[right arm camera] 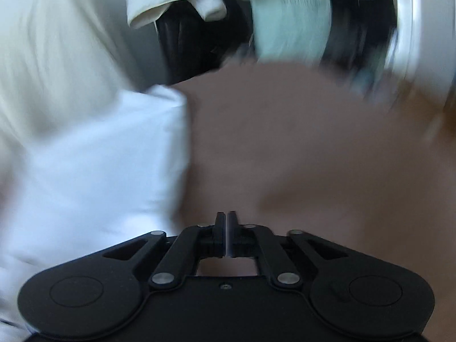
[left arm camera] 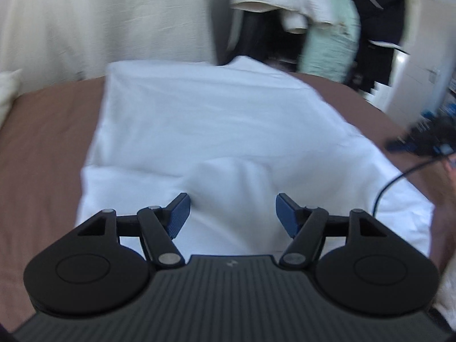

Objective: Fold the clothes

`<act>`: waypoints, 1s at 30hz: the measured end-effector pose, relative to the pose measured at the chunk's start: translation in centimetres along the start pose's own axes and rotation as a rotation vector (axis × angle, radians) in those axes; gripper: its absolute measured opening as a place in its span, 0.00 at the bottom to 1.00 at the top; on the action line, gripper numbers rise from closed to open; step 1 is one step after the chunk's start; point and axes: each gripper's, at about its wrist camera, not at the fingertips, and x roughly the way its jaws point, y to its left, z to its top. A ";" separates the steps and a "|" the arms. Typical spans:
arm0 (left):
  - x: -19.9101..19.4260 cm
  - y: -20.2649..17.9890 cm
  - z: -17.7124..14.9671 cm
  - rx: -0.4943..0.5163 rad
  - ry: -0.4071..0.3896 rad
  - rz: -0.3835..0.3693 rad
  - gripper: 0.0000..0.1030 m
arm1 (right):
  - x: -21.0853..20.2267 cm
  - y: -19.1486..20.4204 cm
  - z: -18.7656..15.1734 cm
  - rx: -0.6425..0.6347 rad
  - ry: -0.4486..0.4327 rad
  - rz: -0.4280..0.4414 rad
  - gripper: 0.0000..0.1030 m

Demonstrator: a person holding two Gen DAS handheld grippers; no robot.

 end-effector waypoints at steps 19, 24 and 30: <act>0.8 -2.1 1.3 -0.008 0.055 0.024 0.09 | 2.3 7.8 -1.9 -0.543 -0.026 -0.110 0.07; -0.7 -0.4 1.7 -0.218 0.022 -0.086 0.10 | 1.8 5.8 -1.8 -0.503 -0.036 -0.213 0.07; 0.3 5.2 0.0 -0.432 0.005 0.081 0.13 | 4.2 5.2 -2.4 -0.498 0.040 -0.249 0.08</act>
